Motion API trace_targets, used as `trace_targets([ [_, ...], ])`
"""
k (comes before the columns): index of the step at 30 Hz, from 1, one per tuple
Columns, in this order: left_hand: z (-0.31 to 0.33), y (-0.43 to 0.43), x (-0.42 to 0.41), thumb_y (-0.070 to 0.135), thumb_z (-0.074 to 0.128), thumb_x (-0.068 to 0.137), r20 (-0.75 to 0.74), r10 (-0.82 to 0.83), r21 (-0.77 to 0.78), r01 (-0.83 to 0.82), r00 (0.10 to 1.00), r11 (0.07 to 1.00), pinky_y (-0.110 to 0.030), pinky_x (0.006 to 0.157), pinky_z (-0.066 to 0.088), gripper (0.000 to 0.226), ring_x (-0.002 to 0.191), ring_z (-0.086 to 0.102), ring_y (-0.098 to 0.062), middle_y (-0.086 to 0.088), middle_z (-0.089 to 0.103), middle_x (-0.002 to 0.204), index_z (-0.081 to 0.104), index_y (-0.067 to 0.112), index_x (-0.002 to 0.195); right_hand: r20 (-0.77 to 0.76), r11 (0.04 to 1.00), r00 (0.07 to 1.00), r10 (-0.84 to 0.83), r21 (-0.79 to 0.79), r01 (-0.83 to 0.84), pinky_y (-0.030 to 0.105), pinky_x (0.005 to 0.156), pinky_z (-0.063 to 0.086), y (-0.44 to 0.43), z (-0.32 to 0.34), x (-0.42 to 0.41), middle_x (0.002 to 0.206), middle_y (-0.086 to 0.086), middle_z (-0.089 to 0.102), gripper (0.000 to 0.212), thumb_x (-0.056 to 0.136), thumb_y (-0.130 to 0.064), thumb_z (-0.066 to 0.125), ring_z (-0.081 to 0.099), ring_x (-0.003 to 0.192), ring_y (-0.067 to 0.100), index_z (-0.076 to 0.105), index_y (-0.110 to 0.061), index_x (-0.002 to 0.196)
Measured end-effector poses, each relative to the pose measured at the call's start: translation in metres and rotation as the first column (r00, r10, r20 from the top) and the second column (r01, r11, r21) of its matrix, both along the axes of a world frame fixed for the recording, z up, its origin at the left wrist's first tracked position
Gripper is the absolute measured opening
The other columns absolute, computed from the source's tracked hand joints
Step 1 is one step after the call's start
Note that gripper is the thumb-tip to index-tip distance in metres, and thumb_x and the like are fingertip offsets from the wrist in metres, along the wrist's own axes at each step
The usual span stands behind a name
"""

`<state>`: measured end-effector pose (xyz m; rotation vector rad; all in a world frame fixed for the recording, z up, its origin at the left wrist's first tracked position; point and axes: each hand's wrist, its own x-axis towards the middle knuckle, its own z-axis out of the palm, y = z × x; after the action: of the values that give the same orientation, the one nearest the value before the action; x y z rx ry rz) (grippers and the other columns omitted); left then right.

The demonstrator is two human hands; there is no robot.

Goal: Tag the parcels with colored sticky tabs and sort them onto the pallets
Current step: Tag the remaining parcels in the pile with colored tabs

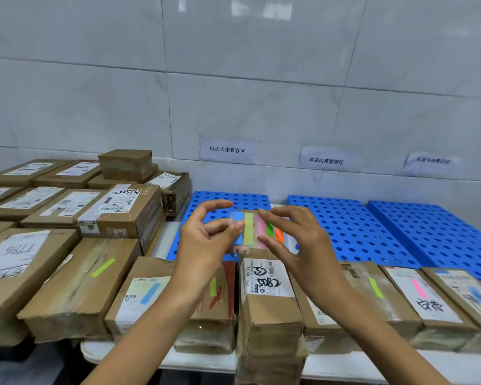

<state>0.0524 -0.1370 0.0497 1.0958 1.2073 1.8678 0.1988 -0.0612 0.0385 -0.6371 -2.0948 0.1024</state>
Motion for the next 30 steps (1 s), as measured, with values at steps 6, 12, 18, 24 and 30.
trace_targets([
  [6, -0.002, -0.01, 0.006, 0.004, 0.065, 0.083, 0.089, 0.019, 0.04, -0.023, 0.996, 0.999, -0.022, 0.054, 0.055, 0.024, 0.056, 0.064, -0.016, -0.006, 0.073, 0.076, 0.053, 0.017, 0.099, -0.092, 0.999, 0.995, 0.037, -0.005, -0.038, 0.026, 0.09, 0.04, -0.007, 0.003, -0.002, 0.104, -0.012, 0.059, 0.042, 0.078, -0.049, 0.057, 0.048, 0.105, 0.007, 0.066, -0.029, 0.113],
  [12, -0.005, -0.001, -0.002, 0.006, 0.066, 0.083, 0.068, 0.018, -0.019, -0.017, 0.998, 1.0, -0.025, 0.058, 0.058, 0.024, 0.06, 0.064, -0.018, -0.004, 0.073, 0.077, 0.054, 0.018, 0.1, -0.106, 1.0, 0.994, 0.02, -0.001, -0.021, 0.031, 0.098, 0.04, 0.0, -0.001, -0.006, 0.119, -0.007, 0.061, 0.031, 0.081, -0.043, 0.058, 0.046, 0.119, 0.009, 0.07, -0.028, 0.105],
  [18, -0.007, 0.028, -0.01, 0.003, 0.066, 0.082, 0.033, 0.005, -0.082, -0.003, 0.999, 0.997, -0.021, 0.053, 0.054, 0.023, 0.058, 0.061, -0.015, -0.006, 0.063, 0.069, 0.057, 0.017, 0.099, -0.073, 0.962, 0.994, 0.085, -0.254, -0.101, 0.008, 0.092, 0.031, 0.027, 0.011, -0.01, 0.112, -0.013, 0.057, 0.011, 0.078, -0.032, 0.072, 0.046, 0.114, -0.003, 0.064, -0.033, 0.085],
  [24, -0.022, 0.046, -0.014, 0.0, 0.065, 0.083, -0.036, 0.003, -0.113, -0.007, 0.999, 0.994, -0.032, 0.06, 0.06, 0.026, 0.055, 0.061, -0.007, 0.001, 0.061, 0.061, 0.055, 0.009, 0.105, -0.031, 0.852, 0.979, 0.204, -0.486, -0.193, 0.008, 0.093, 0.034, 0.052, 0.006, -0.013, 0.105, -0.008, 0.062, 0.014, 0.08, -0.02, 0.071, 0.054, 0.108, 0.0, 0.058, -0.02, 0.084],
  [30, -0.027, 0.049, -0.02, 0.0, 0.066, 0.082, -0.01, 0.036, -0.116, -0.037, 0.999, 0.993, -0.026, 0.055, 0.057, 0.026, 0.055, 0.062, -0.009, -0.007, 0.059, 0.068, 0.056, 0.01, 0.103, 0.072, 0.939, 0.988, 0.137, -0.327, -0.107, 0.003, 0.096, 0.027, 0.057, -0.009, -0.014, 0.117, -0.016, 0.056, 0.028, 0.082, -0.032, 0.069, 0.047, 0.115, -0.002, 0.063, -0.029, 0.11],
])
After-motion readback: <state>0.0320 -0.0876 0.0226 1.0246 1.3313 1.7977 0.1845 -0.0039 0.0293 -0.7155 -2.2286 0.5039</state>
